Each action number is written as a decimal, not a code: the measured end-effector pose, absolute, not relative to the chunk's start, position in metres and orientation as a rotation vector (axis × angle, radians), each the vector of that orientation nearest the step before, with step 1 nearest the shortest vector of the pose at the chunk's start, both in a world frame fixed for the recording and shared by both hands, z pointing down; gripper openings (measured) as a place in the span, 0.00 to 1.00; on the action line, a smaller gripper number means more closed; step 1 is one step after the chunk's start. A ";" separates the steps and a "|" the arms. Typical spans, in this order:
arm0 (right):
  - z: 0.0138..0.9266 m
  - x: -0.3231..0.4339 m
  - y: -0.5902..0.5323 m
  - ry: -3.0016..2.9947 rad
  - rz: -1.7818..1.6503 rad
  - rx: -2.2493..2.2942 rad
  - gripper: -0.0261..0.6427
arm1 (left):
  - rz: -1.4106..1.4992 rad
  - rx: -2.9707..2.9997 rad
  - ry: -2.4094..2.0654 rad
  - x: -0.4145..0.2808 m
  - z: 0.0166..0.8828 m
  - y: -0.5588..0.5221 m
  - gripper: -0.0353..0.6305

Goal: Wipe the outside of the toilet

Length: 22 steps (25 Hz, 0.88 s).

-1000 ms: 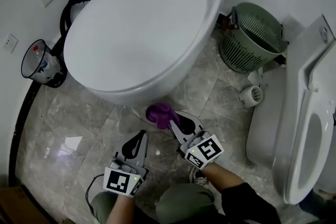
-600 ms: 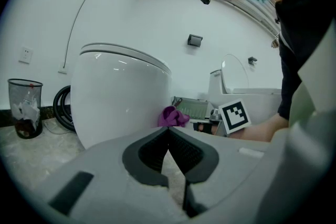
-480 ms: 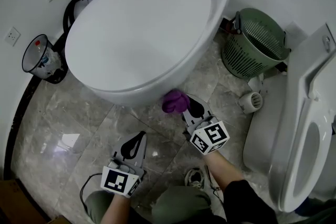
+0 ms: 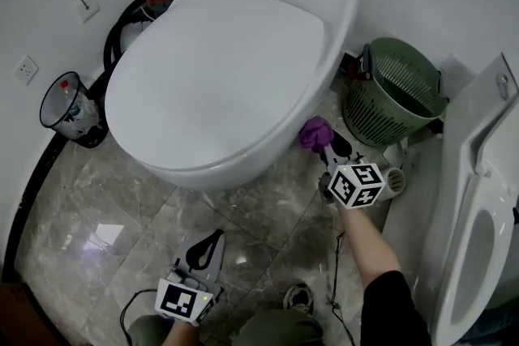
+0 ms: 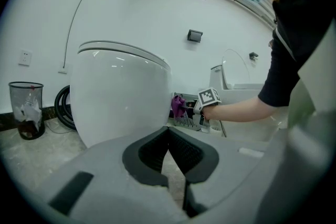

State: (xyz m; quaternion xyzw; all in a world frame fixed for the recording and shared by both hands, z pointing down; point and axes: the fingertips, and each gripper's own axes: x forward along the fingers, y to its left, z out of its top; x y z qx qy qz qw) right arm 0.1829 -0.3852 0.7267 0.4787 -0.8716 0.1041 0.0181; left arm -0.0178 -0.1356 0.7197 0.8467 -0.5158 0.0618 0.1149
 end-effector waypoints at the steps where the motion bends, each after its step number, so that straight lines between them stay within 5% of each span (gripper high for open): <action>1: 0.726 0.190 -0.398 -2.687 0.337 1.517 0.10 | 0.192 2.481 -1.506 -0.017 0.721 -0.135 0.06; 11: 0.737 0.255 -0.490 -2.390 0.468 1.823 0.10 | 0.248 2.487 -1.505 -0.009 0.728 -0.133 0.06; 22: 0.720 0.246 -0.427 -2.479 0.337 1.800 0.10 | 0.193 2.501 -1.507 -0.016 0.723 -0.136 0.06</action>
